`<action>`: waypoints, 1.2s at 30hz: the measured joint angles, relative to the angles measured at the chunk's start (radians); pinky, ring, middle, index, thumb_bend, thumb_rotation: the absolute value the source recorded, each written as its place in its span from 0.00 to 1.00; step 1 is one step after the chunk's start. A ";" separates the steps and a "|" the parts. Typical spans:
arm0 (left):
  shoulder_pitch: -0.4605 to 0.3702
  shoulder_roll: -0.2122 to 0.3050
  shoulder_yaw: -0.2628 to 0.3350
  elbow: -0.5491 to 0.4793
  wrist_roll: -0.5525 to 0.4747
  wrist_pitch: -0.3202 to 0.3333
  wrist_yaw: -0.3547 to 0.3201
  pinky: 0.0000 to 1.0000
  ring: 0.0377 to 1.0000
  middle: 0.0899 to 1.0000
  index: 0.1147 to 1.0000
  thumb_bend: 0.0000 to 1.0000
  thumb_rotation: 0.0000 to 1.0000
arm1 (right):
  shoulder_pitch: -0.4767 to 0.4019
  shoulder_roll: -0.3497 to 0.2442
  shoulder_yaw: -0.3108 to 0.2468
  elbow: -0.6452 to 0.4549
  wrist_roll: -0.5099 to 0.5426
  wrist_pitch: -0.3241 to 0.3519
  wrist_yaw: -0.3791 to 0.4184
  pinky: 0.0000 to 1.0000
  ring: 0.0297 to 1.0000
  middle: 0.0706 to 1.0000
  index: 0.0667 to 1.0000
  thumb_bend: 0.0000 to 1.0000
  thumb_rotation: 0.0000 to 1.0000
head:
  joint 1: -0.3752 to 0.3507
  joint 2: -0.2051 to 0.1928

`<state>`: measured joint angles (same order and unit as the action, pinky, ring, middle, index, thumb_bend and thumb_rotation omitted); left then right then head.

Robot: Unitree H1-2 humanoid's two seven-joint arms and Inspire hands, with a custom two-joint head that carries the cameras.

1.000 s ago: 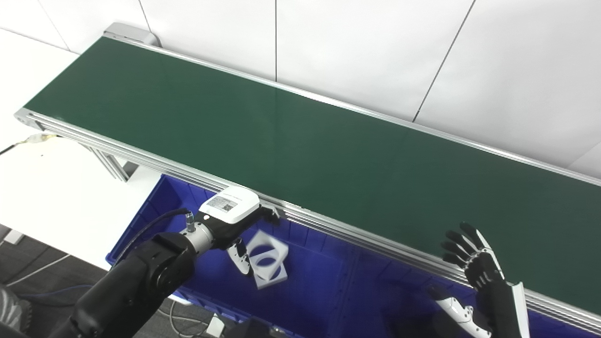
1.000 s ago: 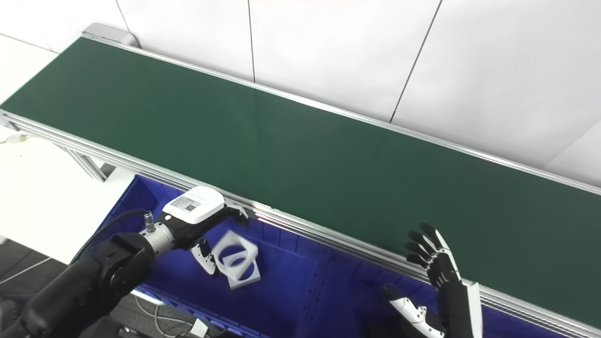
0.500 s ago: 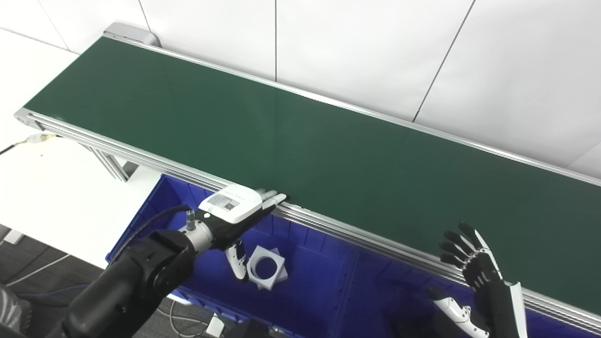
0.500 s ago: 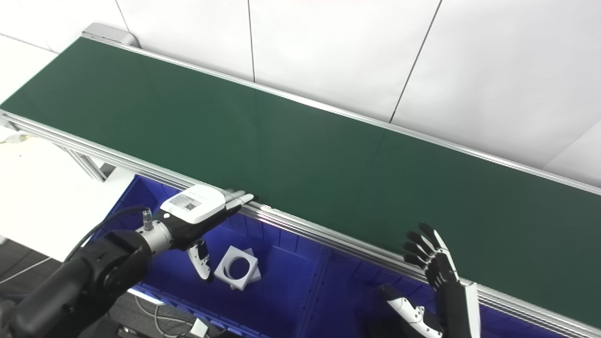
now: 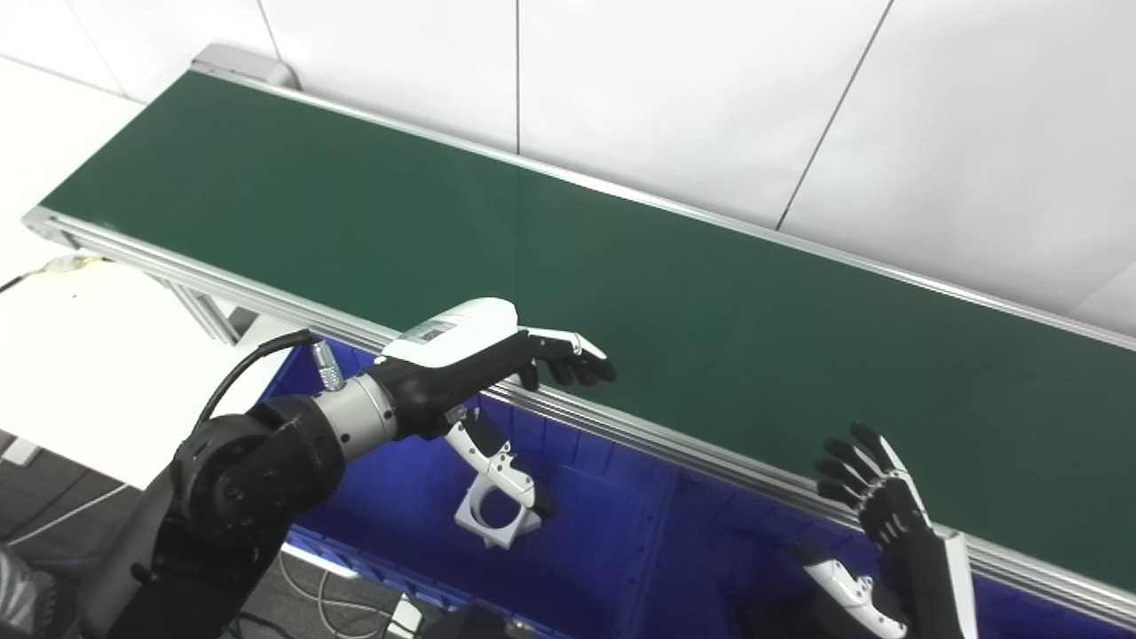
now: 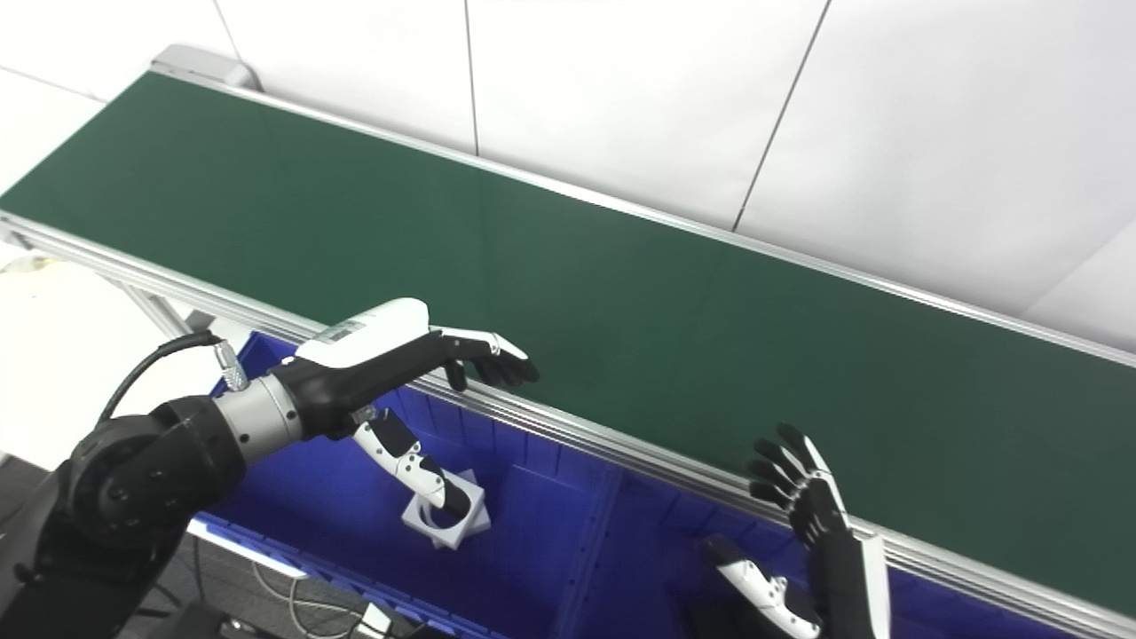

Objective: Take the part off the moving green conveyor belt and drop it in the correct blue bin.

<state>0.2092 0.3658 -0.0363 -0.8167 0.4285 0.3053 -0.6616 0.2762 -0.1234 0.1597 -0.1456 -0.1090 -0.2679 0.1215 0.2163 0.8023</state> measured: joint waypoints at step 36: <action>-0.001 -0.251 -0.106 0.800 -0.576 -0.456 0.245 0.83 0.84 0.86 0.86 0.90 0.46 | 0.013 0.065 0.062 0.083 -0.090 -0.030 -0.042 0.72 0.78 0.82 0.89 0.76 0.67 | -0.520 -0.061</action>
<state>0.2082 0.1150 -0.1421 -0.0172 -0.1478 -0.1510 -0.4167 0.2894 -0.0581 0.2220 -0.0628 -0.1994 -0.2978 0.0790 -0.3037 0.7409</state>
